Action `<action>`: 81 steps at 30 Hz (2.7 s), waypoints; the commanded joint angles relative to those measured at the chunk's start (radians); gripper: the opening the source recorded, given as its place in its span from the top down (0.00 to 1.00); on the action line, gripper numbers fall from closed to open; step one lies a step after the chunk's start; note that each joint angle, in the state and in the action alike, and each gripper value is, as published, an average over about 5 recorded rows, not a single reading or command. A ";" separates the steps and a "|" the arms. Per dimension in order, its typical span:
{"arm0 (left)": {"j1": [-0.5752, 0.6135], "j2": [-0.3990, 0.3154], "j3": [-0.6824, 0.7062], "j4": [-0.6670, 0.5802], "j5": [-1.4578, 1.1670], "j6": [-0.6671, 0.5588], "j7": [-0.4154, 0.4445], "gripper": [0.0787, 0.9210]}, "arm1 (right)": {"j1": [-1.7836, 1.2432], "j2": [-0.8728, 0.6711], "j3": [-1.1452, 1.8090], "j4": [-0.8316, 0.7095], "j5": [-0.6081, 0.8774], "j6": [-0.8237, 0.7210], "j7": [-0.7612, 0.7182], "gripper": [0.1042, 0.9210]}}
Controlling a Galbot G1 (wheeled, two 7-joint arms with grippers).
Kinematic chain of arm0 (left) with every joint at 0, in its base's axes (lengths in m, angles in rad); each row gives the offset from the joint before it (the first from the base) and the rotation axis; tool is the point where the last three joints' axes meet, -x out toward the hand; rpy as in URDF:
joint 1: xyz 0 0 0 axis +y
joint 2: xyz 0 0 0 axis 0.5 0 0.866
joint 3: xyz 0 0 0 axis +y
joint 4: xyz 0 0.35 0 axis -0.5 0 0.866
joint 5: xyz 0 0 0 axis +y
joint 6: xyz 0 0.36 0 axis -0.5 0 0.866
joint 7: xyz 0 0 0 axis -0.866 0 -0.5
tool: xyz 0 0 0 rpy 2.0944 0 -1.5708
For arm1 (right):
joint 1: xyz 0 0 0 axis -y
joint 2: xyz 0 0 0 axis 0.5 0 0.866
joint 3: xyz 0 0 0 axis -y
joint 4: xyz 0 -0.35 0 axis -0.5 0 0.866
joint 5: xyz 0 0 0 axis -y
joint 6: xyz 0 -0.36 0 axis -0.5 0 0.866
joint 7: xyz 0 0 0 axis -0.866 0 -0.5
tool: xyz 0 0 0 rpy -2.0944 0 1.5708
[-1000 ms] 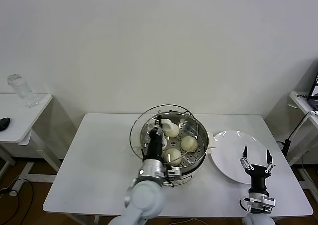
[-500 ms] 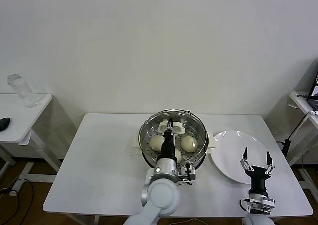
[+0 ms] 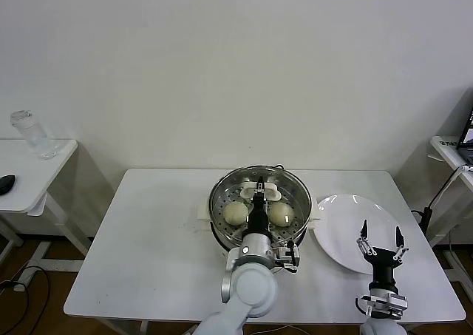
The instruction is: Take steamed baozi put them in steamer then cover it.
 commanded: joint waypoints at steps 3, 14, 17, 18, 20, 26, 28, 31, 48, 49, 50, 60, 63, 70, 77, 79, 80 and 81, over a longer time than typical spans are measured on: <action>-0.006 -0.005 0.002 0.024 0.081 -0.018 0.023 0.87 | 0.001 0.001 0.000 -0.002 0.001 0.002 -0.001 0.12; 0.003 -0.006 0.005 0.030 0.103 -0.024 0.029 0.87 | 0.000 0.002 0.000 0.001 0.003 0.003 0.000 0.12; 0.005 -0.005 0.004 0.032 0.110 -0.027 0.031 0.87 | 0.000 0.002 0.000 0.003 0.004 0.003 0.000 0.12; 0.006 -0.005 0.003 0.034 0.113 -0.029 0.031 0.87 | 0.000 0.002 0.000 0.003 0.004 0.003 0.000 0.12; 0.007 -0.005 0.001 0.038 0.118 -0.032 0.029 0.87 | 0.000 0.002 0.000 0.003 0.004 0.003 0.000 0.12; 0.010 -0.006 -0.009 0.045 0.136 -0.040 0.032 0.87 | 0.000 0.001 0.001 0.003 0.005 0.004 -0.001 0.12; 0.011 -0.007 -0.010 0.044 0.136 -0.041 0.034 0.87 | 0.001 0.000 0.001 0.002 0.005 0.004 -0.001 0.12; 0.014 -0.010 -0.011 0.044 0.135 -0.041 0.035 0.87 | 0.001 0.000 0.000 0.002 0.004 0.004 -0.001 0.12; 0.058 0.025 -0.010 -0.097 0.014 -0.019 0.046 0.48 | 0.010 0.000 -0.008 -0.005 0.003 0.005 -0.002 0.12; 0.061 0.034 -0.008 -0.113 -0.014 -0.015 0.052 0.45 | 0.013 0.000 -0.009 -0.006 0.005 0.004 -0.001 0.12; 0.064 0.043 -0.007 -0.128 -0.041 -0.012 0.057 0.41 | 0.016 0.000 -0.010 -0.006 0.006 0.004 -0.001 0.12; 0.084 0.118 -0.040 -0.232 -0.249 0.014 0.056 0.12 | 0.038 -0.003 -0.022 -0.009 0.009 -0.001 -0.001 0.12; 0.078 0.123 -0.080 -0.278 -0.388 0.010 0.010 0.12 | 0.037 -0.002 -0.023 -0.012 0.008 0.001 -0.001 0.12; 0.061 0.163 -0.218 -0.389 -0.719 0.030 -0.060 0.12 | 0.040 -0.010 -0.022 -0.019 0.008 0.008 -0.005 0.12; 0.079 0.219 -0.413 -0.364 -1.020 -0.069 -0.203 0.12 | 0.039 -0.019 -0.032 -0.004 0.006 -0.012 -0.002 0.12; 0.087 0.221 -0.464 -0.310 -1.172 -0.183 -0.282 0.12 | 0.036 -0.023 -0.042 0.006 0.010 -0.039 0.003 0.12; 0.093 0.220 -0.487 -0.279 -1.235 -0.240 -0.307 0.12 | 0.035 -0.025 -0.048 0.013 0.013 -0.057 0.007 0.12; 0.101 0.219 -0.513 -0.248 -1.290 -0.300 -0.320 0.12 | 0.033 -0.029 -0.056 0.021 0.020 -0.079 0.012 0.12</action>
